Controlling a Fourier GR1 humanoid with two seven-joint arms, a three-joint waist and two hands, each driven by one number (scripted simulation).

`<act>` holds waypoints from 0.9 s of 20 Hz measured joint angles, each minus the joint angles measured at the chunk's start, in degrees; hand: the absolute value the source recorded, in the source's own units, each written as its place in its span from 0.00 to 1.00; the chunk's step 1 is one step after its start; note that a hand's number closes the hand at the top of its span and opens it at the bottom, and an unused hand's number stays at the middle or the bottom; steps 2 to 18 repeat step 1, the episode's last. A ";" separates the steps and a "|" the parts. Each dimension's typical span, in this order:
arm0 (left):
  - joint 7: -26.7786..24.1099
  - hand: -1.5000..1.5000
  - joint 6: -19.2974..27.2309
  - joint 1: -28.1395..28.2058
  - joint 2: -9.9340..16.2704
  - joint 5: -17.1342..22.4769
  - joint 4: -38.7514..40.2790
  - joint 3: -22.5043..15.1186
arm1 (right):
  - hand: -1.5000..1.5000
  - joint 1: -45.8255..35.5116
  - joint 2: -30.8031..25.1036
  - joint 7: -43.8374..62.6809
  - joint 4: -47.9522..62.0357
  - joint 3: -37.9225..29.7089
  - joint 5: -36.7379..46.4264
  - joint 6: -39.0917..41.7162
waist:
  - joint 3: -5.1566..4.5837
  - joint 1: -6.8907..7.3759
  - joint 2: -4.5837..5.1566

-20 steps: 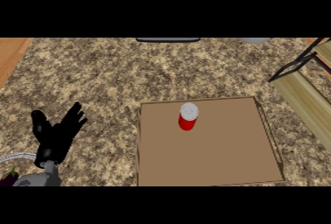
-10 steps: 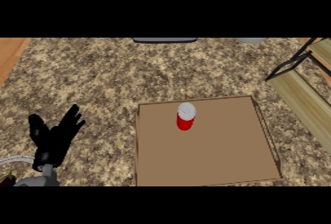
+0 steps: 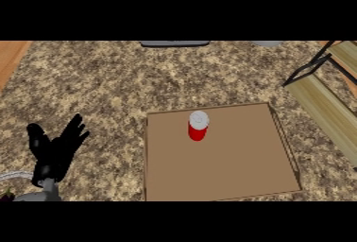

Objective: Pick the croissant from the tray and place it in the tiered shelf

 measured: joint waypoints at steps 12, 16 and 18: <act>0.18 0.50 0.13 -0.04 -0.15 -0.21 -0.09 -0.18 | 0.00 1.13 -0.12 0.06 -2.16 -1.51 -1.55 1.82 | 0.00 0.02 0.02; 0.18 0.50 0.13 -0.04 -0.15 -0.21 -0.09 -0.18 | 0.00 1.13 -0.12 0.06 -2.16 -1.51 -1.55 1.82 | 0.00 0.02 0.02; 0.18 0.50 0.13 -0.04 -0.15 -0.21 -0.09 -0.18 | 0.00 1.13 -0.12 0.06 -2.16 -1.51 -1.55 1.82 | 0.00 0.02 0.02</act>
